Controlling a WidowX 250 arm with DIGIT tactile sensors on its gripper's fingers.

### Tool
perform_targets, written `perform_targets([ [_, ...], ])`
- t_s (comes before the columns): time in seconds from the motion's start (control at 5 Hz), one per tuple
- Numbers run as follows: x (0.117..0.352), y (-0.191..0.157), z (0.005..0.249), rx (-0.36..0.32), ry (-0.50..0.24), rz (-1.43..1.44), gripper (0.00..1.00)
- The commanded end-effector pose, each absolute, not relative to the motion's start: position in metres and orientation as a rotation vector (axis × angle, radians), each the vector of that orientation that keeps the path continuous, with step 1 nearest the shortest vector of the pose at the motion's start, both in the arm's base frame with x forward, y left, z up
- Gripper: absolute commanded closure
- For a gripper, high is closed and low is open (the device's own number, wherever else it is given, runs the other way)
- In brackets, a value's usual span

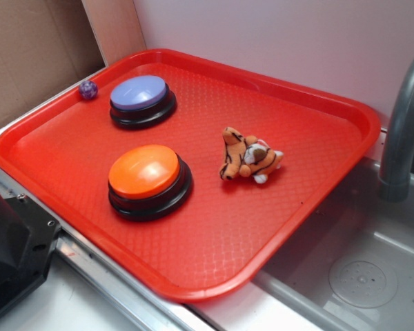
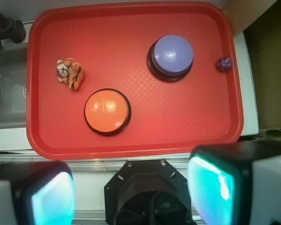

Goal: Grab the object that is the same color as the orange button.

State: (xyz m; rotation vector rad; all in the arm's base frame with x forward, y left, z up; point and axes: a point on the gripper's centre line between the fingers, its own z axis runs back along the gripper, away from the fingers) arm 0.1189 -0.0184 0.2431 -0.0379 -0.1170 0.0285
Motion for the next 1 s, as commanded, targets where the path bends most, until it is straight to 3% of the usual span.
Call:
perform_targets([
  [0.0, 0.119, -0.018, 0.243, -0.038, -0.117, 0.028, 0.00],
  [0.2, 0.169, -0.067, 0.201, -0.061, -0.222, -0.223, 0.00],
  [0.4, 0.206, -0.104, 0.156, -0.037, -0.208, -0.477, 0.00],
  [0.6, 0.227, -0.131, 0.117, -0.073, -0.276, -0.726, 0.00],
  [0.8, 0.235, -0.142, 0.086, -0.070, -0.259, -0.974, 0.00],
])
